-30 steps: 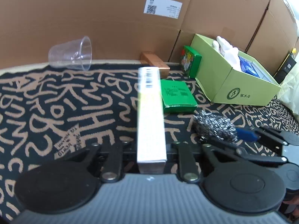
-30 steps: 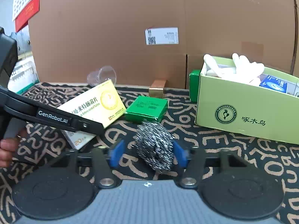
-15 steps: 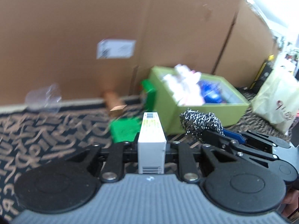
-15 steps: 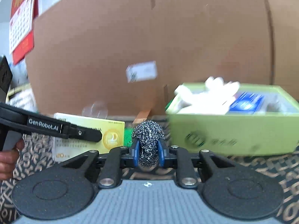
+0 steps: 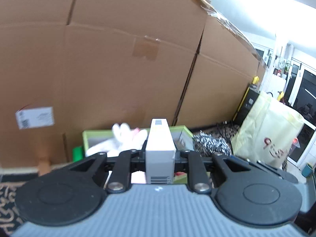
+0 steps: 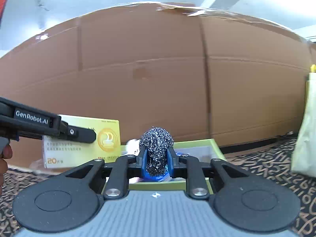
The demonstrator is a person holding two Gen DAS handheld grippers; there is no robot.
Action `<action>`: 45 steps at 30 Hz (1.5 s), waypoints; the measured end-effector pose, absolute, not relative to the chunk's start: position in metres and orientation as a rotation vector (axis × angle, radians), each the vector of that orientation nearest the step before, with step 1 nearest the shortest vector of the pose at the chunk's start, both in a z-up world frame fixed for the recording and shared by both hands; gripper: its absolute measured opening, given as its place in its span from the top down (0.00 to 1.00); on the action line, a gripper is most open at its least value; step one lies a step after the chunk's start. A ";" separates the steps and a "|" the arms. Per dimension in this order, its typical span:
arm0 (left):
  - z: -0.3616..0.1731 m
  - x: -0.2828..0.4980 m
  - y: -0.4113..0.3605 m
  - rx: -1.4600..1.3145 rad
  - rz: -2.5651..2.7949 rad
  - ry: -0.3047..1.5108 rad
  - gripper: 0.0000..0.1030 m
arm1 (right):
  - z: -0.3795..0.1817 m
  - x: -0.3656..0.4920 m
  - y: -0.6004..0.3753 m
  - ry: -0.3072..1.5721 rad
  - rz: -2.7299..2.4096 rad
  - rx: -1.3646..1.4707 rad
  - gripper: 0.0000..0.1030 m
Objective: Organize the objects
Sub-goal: 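Grasp the scrubber with the right tool, drop it and the yellow box into the shoebox, then grasp the green box with the right tool while the left tool grasps the copper box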
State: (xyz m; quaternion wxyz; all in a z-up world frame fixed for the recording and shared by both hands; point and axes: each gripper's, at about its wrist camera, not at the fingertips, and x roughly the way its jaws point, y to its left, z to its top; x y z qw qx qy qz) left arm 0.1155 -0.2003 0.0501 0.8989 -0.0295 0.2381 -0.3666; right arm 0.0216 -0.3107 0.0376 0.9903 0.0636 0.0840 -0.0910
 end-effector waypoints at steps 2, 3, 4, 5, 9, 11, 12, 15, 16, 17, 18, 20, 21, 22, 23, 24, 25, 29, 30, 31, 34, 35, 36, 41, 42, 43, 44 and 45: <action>0.046 0.124 -0.216 -0.073 -0.751 0.481 0.82 | 0.036 0.028 -0.323 0.169 -0.214 0.127 0.77; 0.044 0.127 -0.222 -0.080 -0.740 0.475 0.82 | 0.034 0.034 -0.330 0.171 -0.226 0.127 0.77; 0.040 0.133 -0.229 -0.084 -0.725 0.474 0.82 | 0.033 0.039 -0.336 0.172 -0.237 0.126 0.77; 0.035 0.140 -0.234 -0.091 -0.712 0.481 0.82 | 0.030 0.047 -0.341 0.177 -0.248 0.123 0.77; 0.013 0.164 -0.249 -0.106 -0.665 0.517 0.82 | 0.019 0.071 -0.356 0.194 -0.284 0.120 0.77; 0.002 0.172 -0.255 -0.088 -0.650 0.529 0.82 | 0.011 0.082 -0.363 0.207 -0.283 0.134 0.76; -0.004 0.176 -0.259 -0.075 -0.651 0.545 0.80 | 0.007 0.089 -0.365 0.218 -0.277 0.140 0.72; -0.018 0.178 -0.254 -0.061 -0.654 0.591 0.33 | -0.010 0.111 -0.372 0.310 -0.265 0.129 0.61; -0.021 0.173 -0.248 -0.074 -0.635 0.570 0.24 | -0.014 0.111 -0.371 0.328 -0.283 0.125 0.57; -0.022 0.167 -0.241 -0.085 -0.617 0.536 0.11 | -0.017 0.107 -0.371 0.318 -0.297 0.119 0.45; -0.023 0.163 -0.236 -0.082 -0.605 0.512 0.08 | -0.020 0.101 -0.370 0.286 -0.304 0.115 0.33; -0.023 0.161 -0.232 -0.059 -0.605 0.508 0.08 | -0.021 0.094 -0.365 0.251 -0.324 0.107 0.29; -0.023 0.159 -0.230 -0.054 -0.606 0.511 0.06 | -0.019 0.094 -0.362 0.248 -0.327 0.103 0.29; -0.021 0.159 -0.228 -0.056 -0.606 0.510 0.03 | -0.019 0.092 -0.360 0.249 -0.324 0.105 0.29; -0.018 0.157 -0.223 -0.064 -0.602 0.502 0.00 | -0.017 0.091 -0.358 0.249 -0.319 0.111 0.29; -0.016 0.153 -0.217 -0.077 -0.597 0.489 0.00 | -0.015 0.091 -0.355 0.247 -0.311 0.116 0.29; -0.013 0.149 -0.212 -0.089 -0.597 0.478 0.00 | -0.013 0.090 -0.354 0.240 -0.302 0.117 0.29; -0.001 0.134 -0.193 -0.125 -0.583 0.453 0.00 | 0.004 0.071 -0.338 0.174 -0.276 0.110 0.22; 0.002 0.129 -0.186 -0.125 -0.567 0.451 0.00 | 0.008 0.066 -0.333 0.153 -0.271 0.111 0.20; 0.004 0.125 -0.181 -0.119 -0.551 0.449 0.00 | 0.012 0.061 -0.328 0.136 -0.263 0.111 0.18; 0.004 0.109 -0.162 -0.091 -0.497 0.441 0.00 | 0.019 0.046 -0.312 0.104 -0.238 0.101 0.16; 0.003 0.104 -0.154 -0.087 -0.483 0.437 0.00 | 0.020 0.042 -0.306 0.099 -0.228 0.096 0.14; 0.001 0.099 -0.146 -0.088 -0.467 0.437 0.00 | 0.020 0.039 -0.300 0.099 -0.218 0.093 0.14; -0.018 0.083 -0.096 -0.101 -0.371 0.485 0.00 | 0.011 0.029 -0.270 0.134 -0.141 0.093 0.14; -0.023 0.082 -0.087 -0.106 -0.349 0.502 0.00 | 0.008 0.028 -0.264 0.149 -0.124 0.093 0.14; -0.028 0.081 -0.079 -0.112 -0.329 0.519 0.00 | 0.006 0.024 -0.257 0.162 -0.111 0.092 0.14; -0.033 0.080 -0.070 -0.118 -0.308 0.540 0.00 | 0.001 0.025 -0.250 0.182 -0.097 0.088 0.14; -0.038 0.080 -0.063 -0.120 -0.286 0.561 0.00 | -0.003 0.026 -0.243 0.202 -0.082 0.083 0.14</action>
